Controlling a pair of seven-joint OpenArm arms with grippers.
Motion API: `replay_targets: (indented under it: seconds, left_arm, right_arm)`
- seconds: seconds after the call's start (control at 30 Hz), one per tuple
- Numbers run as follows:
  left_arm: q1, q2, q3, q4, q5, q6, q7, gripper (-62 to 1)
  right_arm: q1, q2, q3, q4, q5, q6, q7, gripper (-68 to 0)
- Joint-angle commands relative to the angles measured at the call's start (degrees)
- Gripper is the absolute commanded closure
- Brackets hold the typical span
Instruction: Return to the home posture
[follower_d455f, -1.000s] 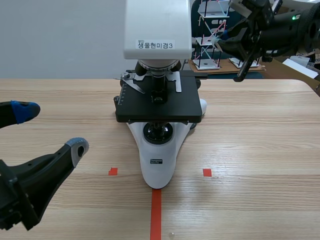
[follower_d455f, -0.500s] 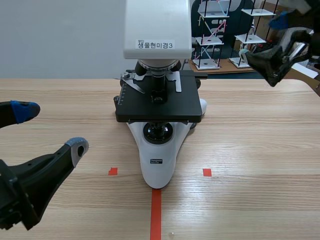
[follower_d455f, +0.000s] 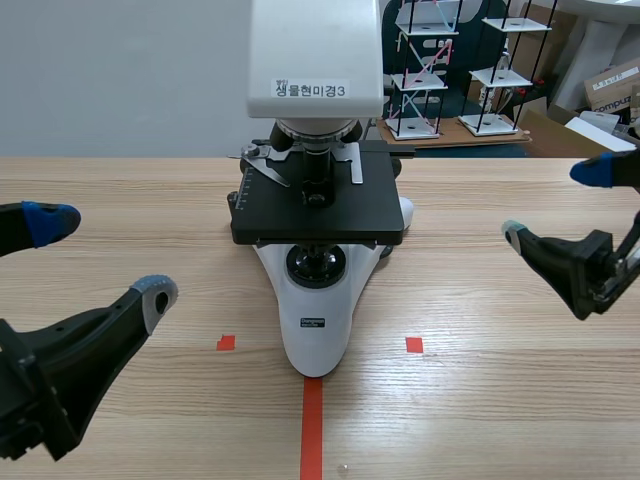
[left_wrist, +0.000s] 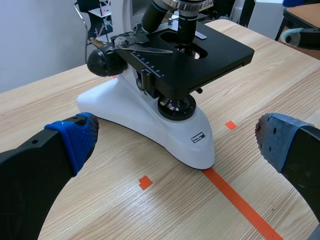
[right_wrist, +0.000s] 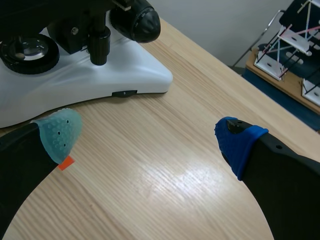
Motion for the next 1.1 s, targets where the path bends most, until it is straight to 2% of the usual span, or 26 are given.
replay_targets:
  seconds: [0.0, 0.2, 0.5, 0.73, 1.07]
  left_arm:
    - [0.0, 0.28, -0.31, 0.31, -0.52, 0.31, -0.79, -62.3]
    - [0.0, 0.28, -0.31, 0.31, -0.52, 0.31, -0.81, -62.3]
    - [0.0, 0.26, -0.31, 0.31, -0.52, 0.31, -0.81, -62.3]
    - [0.0, 0.26, -0.31, 0.31, -0.5, 0.31, -0.83, -62.3]
    - [0.0, 0.28, -0.31, 0.31, -0.5, 0.31, -0.81, -62.3]
  right_arm:
    - [-1.05, -1.4, 1.73, 0.96, 0.66, -0.26, 1.81, -58.3]
    - [-9.49, -6.43, 6.27, 4.46, 0.63, -0.26, 4.02, -58.2]
    - [-17.7, -12.52, 7.08, 10.58, 0.59, -0.87, 4.48, -58.2]
    - [-21.46, -15.23, 8.9, 15.21, 0.55, -1.09, 4.46, -58.2]
    - [-24.26, -15.67, 9.64, 18.16, 0.15, -1.09, 4.2, -58.2]
